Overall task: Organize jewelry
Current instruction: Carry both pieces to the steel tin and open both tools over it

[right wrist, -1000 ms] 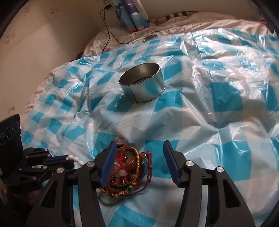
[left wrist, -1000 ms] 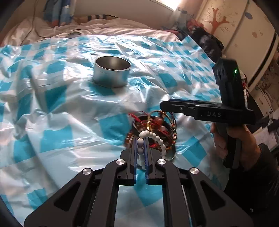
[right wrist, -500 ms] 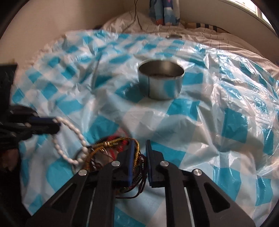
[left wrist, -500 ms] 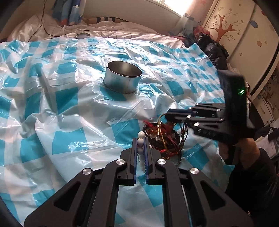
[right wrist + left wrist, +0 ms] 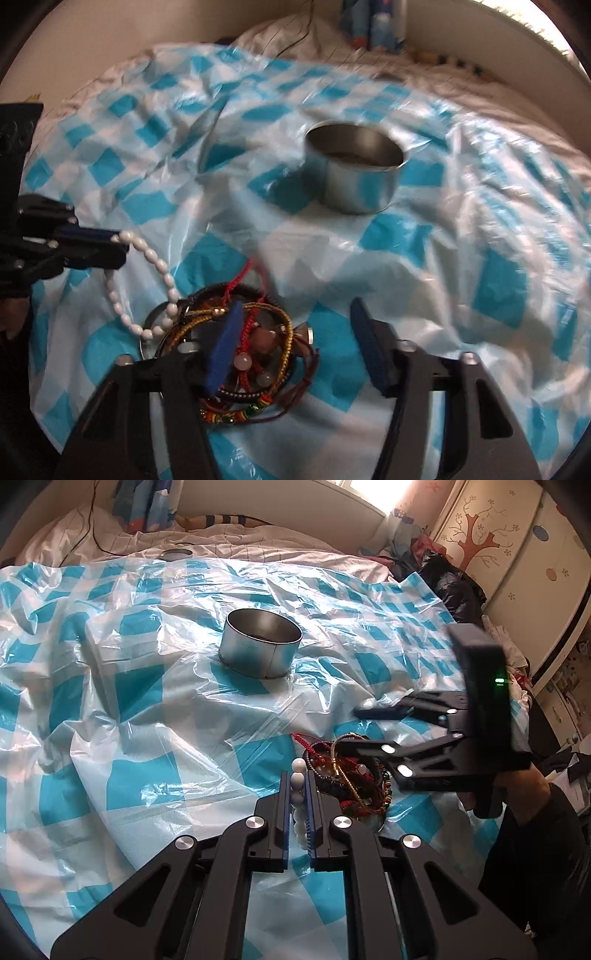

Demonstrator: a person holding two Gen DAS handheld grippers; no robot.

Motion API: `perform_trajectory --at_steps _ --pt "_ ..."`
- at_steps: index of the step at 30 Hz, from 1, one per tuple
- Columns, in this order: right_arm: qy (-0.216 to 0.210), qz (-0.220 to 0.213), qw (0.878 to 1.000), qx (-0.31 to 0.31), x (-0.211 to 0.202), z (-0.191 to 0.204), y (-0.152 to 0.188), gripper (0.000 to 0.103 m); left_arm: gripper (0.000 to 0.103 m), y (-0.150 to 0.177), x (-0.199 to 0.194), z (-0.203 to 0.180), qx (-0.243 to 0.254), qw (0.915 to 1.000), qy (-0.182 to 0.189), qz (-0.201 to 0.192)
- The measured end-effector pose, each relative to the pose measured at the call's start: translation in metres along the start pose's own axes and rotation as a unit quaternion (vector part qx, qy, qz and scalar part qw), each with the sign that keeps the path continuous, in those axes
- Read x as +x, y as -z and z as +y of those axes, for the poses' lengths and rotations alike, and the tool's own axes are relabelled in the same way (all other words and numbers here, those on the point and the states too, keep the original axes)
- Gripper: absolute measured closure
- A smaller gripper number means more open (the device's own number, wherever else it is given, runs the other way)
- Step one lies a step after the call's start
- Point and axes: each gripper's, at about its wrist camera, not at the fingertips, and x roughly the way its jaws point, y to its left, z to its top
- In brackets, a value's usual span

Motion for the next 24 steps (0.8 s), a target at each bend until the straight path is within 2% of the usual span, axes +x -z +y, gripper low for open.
perform_trajectory --at_steps 2,3,8,11,15,17,18,20,23,24 --pt "-0.006 0.019 1.0 -0.008 0.009 0.0 -0.001 0.093 0.097 0.0 0.001 0.0 -0.001 1.0 -0.001 -0.001" --pt "-0.008 0.018 1.0 -0.007 0.008 -0.001 0.0 0.097 0.097 0.0 0.001 0.001 -0.001 1.0 0.0 -0.002" --pt "-0.038 -0.046 0.998 0.03 -0.025 -0.012 -0.003 0.098 0.097 0.0 0.001 0.002 0.0 1.0 -0.002 -0.003" --pt "-0.088 -0.087 0.99 0.072 -0.043 -0.025 -0.005 0.098 0.097 0.0 -0.001 0.001 0.0 1.0 0.001 -0.006" --pt "-0.176 -0.151 0.966 0.117 -0.066 -0.036 -0.009 0.098 0.097 -0.005 -0.005 -0.002 -0.003 0.9998 0.012 -0.016" --pt "-0.204 -0.179 0.953 0.134 -0.076 -0.043 -0.012 0.098 0.097 -0.009 -0.009 -0.007 0.003 0.9996 0.014 -0.025" --pt "-0.204 -0.181 0.952 0.138 -0.078 -0.045 -0.012 0.098 0.097 -0.011 -0.01 -0.008 0.004 0.9995 0.014 -0.028" --pt "-0.183 -0.168 0.958 0.142 -0.076 -0.048 -0.014 0.097 0.097 -0.013 -0.01 -0.007 0.0 0.9994 0.015 -0.031" --pt "-0.14 -0.116 0.972 0.149 -0.056 -0.048 -0.012 0.04 0.097 -0.013 -0.009 -0.006 -0.002 0.9995 0.014 -0.029" --pt "-0.108 -0.099 0.98 0.135 -0.047 -0.04 -0.013 0.04 0.097 -0.013 -0.009 -0.006 -0.003 0.9994 0.015 -0.03"
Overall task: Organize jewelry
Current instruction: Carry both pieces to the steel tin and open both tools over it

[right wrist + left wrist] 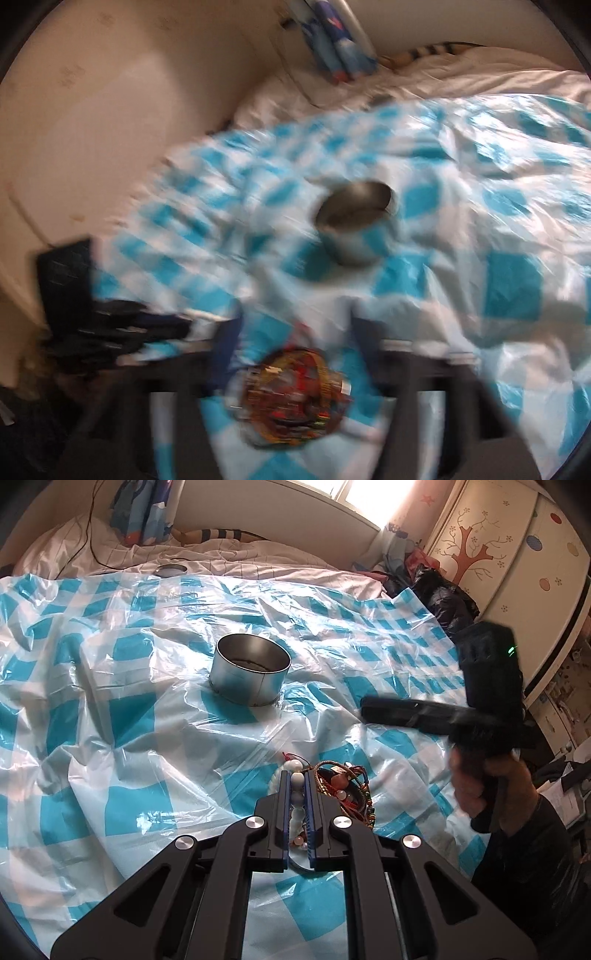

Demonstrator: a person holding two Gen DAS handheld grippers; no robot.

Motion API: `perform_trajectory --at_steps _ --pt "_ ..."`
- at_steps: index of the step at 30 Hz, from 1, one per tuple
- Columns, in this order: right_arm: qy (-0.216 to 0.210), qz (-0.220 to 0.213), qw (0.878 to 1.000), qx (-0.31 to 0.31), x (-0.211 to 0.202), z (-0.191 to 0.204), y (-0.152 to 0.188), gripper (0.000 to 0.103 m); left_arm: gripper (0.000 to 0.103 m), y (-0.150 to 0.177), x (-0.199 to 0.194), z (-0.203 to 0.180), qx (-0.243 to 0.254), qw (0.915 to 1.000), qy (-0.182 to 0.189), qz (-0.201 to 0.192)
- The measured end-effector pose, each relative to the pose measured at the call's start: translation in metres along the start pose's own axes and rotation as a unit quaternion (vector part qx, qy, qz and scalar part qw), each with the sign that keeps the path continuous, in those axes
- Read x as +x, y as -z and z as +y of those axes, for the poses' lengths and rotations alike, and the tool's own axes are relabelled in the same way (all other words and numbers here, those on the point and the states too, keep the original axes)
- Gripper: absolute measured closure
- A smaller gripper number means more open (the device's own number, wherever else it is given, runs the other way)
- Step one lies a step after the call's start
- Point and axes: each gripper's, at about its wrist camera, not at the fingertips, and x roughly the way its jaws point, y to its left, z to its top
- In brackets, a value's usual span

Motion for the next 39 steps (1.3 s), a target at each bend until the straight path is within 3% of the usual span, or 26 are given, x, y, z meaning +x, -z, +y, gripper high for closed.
perform_trajectory --at_steps 3,5,7,8,10,17,20,25,30,39 --pt "0.061 0.04 0.995 -0.069 0.022 0.013 0.012 0.04 0.097 0.001 -0.002 0.002 -0.003 1.0 0.001 -0.001" --pt "0.076 0.077 0.99 -0.087 0.041 0.013 0.02 0.044 0.097 0.001 -0.002 0.003 -0.003 1.0 0.0 0.0" --pt "0.08 0.1 0.986 -0.103 0.052 0.013 0.027 0.066 0.097 0.001 -0.002 0.004 -0.003 1.0 0.0 -0.001" --pt "0.077 0.112 0.985 -0.11 0.056 0.014 0.029 0.09 0.097 0.001 -0.002 0.004 -0.004 1.0 0.0 -0.002" --pt "0.077 0.116 0.983 -0.124 0.056 0.018 0.032 0.099 0.097 0.001 -0.003 0.004 -0.004 1.0 0.0 -0.004" --pt "-0.039 0.015 0.998 -0.054 0.005 0.008 0.011 0.099 0.097 -0.002 -0.005 0.005 -0.006 0.9999 0.004 -0.007" --pt "-0.082 -0.028 0.996 -0.029 -0.012 0.007 0.002 0.099 0.097 -0.008 -0.005 0.001 -0.009 0.9998 0.017 -0.01" --pt "-0.118 -0.097 0.988 0.033 -0.034 -0.012 -0.015 0.099 0.097 -0.038 -0.006 -0.004 -0.01 0.9988 0.036 -0.032" --pt "-0.091 -0.14 0.984 0.066 -0.047 -0.035 -0.032 0.099 0.097 -0.082 0.006 -0.01 0.005 0.9981 0.038 -0.048" --pt "-0.039 -0.142 0.982 0.117 -0.014 -0.073 -0.068 0.099 0.096 -0.145 0.054 0.003 -0.015 0.996 0.062 -0.063"
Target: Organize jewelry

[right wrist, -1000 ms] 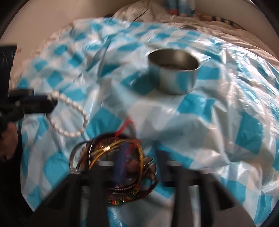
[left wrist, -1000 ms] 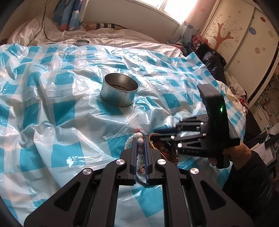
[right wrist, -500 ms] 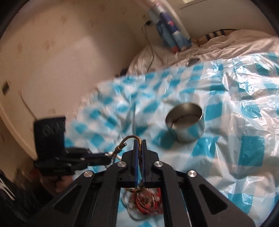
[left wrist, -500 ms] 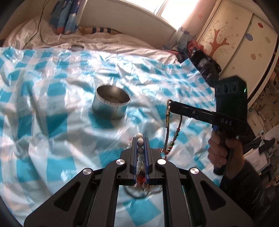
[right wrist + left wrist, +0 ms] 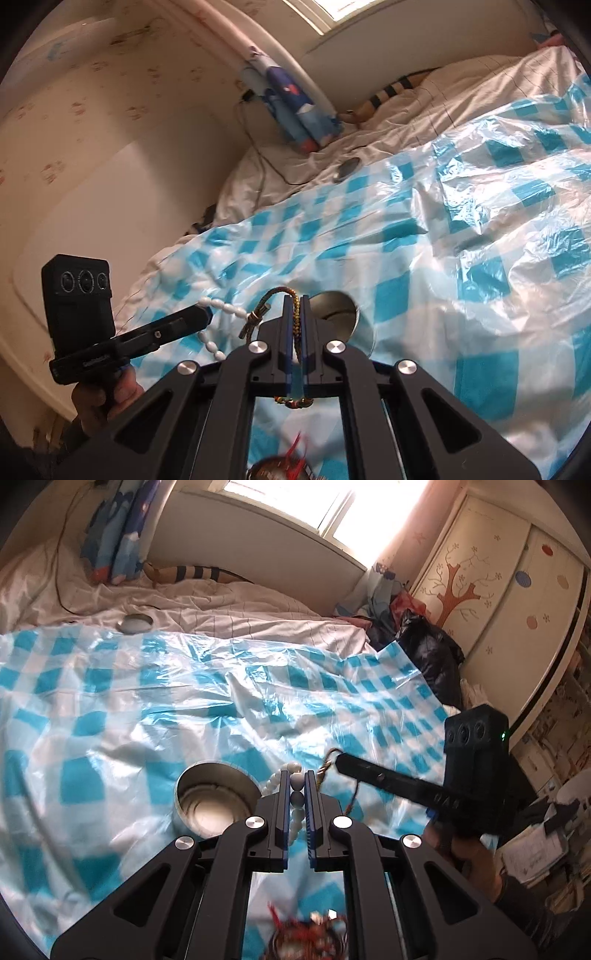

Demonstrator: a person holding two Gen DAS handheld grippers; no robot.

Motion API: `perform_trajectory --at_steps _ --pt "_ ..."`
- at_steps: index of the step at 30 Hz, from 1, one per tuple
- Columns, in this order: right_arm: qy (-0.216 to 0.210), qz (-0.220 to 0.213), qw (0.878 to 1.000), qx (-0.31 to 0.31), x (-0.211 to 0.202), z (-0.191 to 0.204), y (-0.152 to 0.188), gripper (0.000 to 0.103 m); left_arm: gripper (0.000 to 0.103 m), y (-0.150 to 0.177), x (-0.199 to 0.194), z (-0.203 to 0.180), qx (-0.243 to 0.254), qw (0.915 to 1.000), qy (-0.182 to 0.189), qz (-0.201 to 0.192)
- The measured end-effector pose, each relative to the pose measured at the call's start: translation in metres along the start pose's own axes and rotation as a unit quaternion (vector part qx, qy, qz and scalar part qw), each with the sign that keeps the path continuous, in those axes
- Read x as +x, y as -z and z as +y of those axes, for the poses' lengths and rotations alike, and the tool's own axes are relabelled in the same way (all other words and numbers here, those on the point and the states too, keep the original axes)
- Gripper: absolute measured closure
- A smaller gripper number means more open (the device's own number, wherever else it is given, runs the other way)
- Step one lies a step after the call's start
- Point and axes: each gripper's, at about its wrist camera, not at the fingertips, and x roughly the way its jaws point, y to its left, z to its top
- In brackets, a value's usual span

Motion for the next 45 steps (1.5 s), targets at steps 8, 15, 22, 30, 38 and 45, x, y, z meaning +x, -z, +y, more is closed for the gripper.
perform_trajectory --at_steps 8,15,22,30,38,45 --pt "0.042 0.028 0.999 0.0 0.047 -0.008 -0.01 0.099 0.086 0.007 0.07 0.07 -0.057 0.9864 -0.129 0.085" --pt "0.043 0.044 0.998 -0.011 0.079 0.003 -0.011 0.099 0.065 0.004 0.028 0.072 -0.069 0.9877 -0.13 0.052" --pt "0.147 0.061 0.986 -0.056 0.093 0.008 0.001 0.05 0.054 0.051 -0.016 0.059 -0.069 0.9869 -0.133 0.059" --pt "0.169 0.04 0.984 -0.045 -0.019 0.02 0.047 0.035 0.052 0.111 -0.017 0.033 -0.084 0.9875 -0.077 0.109" --pt "0.122 0.105 0.986 0.031 -0.059 0.008 0.129 0.035 0.049 0.129 0.006 0.014 -0.092 0.9844 -0.034 0.146" --pt "0.101 0.155 0.982 0.028 -0.031 0.012 0.142 0.053 0.049 0.126 0.032 0.012 -0.118 0.9797 -0.002 0.162"
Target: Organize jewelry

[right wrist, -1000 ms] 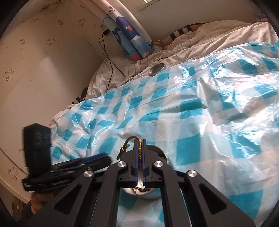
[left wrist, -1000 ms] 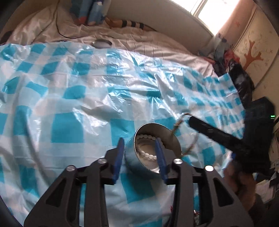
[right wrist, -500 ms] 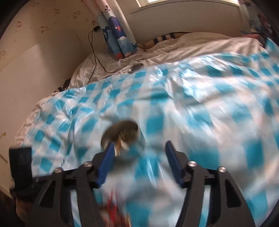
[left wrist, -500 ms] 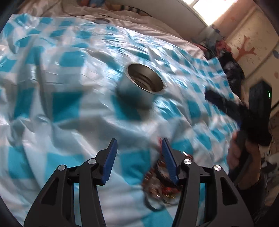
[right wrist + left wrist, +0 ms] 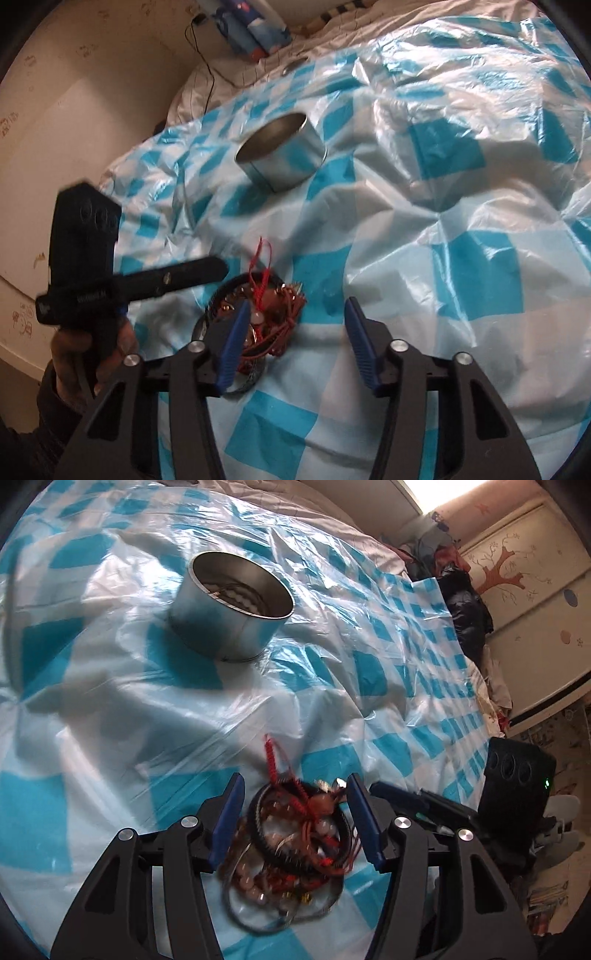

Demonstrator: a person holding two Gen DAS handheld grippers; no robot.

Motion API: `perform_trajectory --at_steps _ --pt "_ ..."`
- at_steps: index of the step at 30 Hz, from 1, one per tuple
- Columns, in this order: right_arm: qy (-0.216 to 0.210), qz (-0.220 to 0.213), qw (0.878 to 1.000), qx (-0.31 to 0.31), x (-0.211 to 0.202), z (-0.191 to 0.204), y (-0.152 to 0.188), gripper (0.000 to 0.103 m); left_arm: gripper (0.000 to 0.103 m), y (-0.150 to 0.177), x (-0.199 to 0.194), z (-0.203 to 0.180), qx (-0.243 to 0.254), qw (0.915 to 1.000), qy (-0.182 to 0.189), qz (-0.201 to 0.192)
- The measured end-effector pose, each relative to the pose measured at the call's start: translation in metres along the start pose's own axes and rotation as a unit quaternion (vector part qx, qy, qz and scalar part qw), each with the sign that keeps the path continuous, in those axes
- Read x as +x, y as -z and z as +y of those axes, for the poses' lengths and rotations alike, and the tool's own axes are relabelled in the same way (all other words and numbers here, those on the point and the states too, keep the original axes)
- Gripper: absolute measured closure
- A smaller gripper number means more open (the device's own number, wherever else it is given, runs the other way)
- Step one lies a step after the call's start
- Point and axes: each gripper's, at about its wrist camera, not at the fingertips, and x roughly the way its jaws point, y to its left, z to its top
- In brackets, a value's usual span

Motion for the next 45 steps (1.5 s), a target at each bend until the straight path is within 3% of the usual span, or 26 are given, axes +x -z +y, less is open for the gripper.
perform_trajectory --at_steps 4,5,6,7,8,9,13,18,20,24,25,27,28,29,34,36,37,38,45 --pt "0.005 0.01 1.0 0.001 0.01 0.0 -0.001 0.057 0.049 -0.005 0.017 -0.003 0.003 0.9999 -0.013 0.011" --pt "0.003 0.012 1.0 0.001 0.012 0.0 -0.001 0.063 0.052 -0.004 0.019 -0.004 0.003 0.9998 -0.018 0.009" --pt "0.0 0.014 1.0 -0.002 0.015 0.002 -0.002 0.075 0.06 -0.004 0.02 -0.005 0.009 0.9997 -0.023 0.004" --pt "-0.002 0.015 1.0 -0.004 0.017 0.003 -0.002 0.086 0.086 -0.004 0.02 -0.007 0.017 0.9994 -0.03 0.002" --pt "-0.006 0.019 1.0 -0.007 0.02 0.005 -0.002 0.095 0.098 -0.003 0.021 -0.009 0.029 0.9987 -0.041 -0.001" --pt "-0.008 0.017 1.0 -0.009 0.02 0.007 -0.002 0.096 0.102 -0.003 0.018 -0.01 0.035 0.9983 -0.047 -0.008" --pt "-0.032 -0.002 0.999 -0.018 0.007 0.011 -0.003 0.096 0.103 -0.009 -0.006 -0.015 0.047 0.9971 -0.036 -0.047" --pt "-0.1 -0.043 0.994 0.003 -0.011 0.007 -0.01 0.096 0.103 -0.015 -0.031 -0.008 0.03 0.9968 -0.001 -0.074" --pt "-0.105 -0.046 0.993 0.005 -0.012 0.006 -0.011 0.096 0.103 -0.017 -0.034 -0.004 0.021 0.997 0.011 -0.074" --pt "-0.1 -0.039 0.994 0.001 -0.009 0.008 -0.011 0.096 0.103 -0.015 -0.019 -0.004 0.015 0.9987 0.039 -0.028" --pt "-0.098 -0.037 0.994 0.002 -0.008 0.008 -0.01 0.096 0.098 -0.014 -0.015 -0.003 0.014 0.999 0.039 -0.017" --pt "-0.095 -0.031 0.995 0.007 -0.004 0.007 -0.011 0.096 0.073 -0.011 -0.008 0.0 0.002 0.9989 0.047 0.004" --pt "-0.094 -0.029 0.995 0.008 -0.003 0.006 -0.01 0.096 0.054 -0.01 -0.007 0.002 -0.008 0.9985 0.053 0.01" --pt "-0.093 -0.028 0.995 0.008 -0.003 0.006 -0.01 0.096 0.046 -0.008 -0.005 0.002 -0.012 0.998 0.06 0.013" --pt "-0.097 -0.026 0.995 0.005 -0.002 0.008 -0.009 0.096 0.044 -0.005 0.004 0.001 -0.018 0.9967 0.076 0.023" --pt "-0.099 -0.026 0.995 0.004 -0.002 0.009 -0.009 0.096 0.065 -0.004 0.007 -0.001 -0.015 0.9964 0.08 0.021" --pt "-0.098 -0.026 0.995 0.004 -0.002 0.009 -0.009 0.096 0.088 -0.004 0.008 -0.003 -0.008 0.9971 0.073 0.021" --pt "-0.098 -0.026 0.995 0.005 -0.002 0.009 -0.009 0.096 0.098 -0.003 0.007 -0.004 -0.001 0.9979 0.063 0.013" --pt "-0.097 -0.029 0.995 0.023 -0.003 0.001 -0.01 0.096 0.101 -0.01 -0.021 -0.005 0.006 0.9955 0.09 -0.031"
